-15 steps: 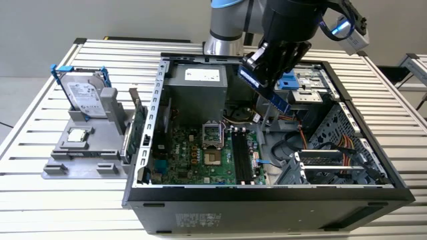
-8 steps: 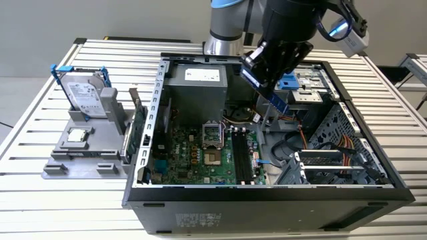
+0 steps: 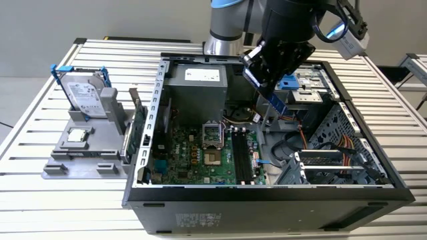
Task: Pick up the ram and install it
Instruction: 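Insert the ram into the slot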
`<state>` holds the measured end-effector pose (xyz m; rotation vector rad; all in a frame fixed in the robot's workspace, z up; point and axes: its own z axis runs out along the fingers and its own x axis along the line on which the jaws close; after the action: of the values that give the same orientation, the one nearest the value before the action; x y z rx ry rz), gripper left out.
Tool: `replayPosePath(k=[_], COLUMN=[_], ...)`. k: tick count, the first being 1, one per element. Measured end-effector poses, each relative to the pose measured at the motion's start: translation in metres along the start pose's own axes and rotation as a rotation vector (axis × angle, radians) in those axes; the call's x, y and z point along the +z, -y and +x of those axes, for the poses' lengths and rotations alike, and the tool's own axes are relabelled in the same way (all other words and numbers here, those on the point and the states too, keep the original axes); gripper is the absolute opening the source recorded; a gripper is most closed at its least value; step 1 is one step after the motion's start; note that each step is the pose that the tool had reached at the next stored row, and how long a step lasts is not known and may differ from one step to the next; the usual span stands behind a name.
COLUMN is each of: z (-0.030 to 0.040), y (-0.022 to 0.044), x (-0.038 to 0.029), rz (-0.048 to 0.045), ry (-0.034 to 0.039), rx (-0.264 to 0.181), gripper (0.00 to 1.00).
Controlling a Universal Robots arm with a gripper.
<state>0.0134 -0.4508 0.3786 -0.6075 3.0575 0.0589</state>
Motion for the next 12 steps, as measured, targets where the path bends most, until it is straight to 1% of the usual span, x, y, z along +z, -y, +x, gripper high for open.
replayPosePath(k=[12], z=[0.0001], y=[0.0001], x=[0.0029], rz=[0.0047], ry=[0.0049], rx=[0.15], gripper=[0.0])
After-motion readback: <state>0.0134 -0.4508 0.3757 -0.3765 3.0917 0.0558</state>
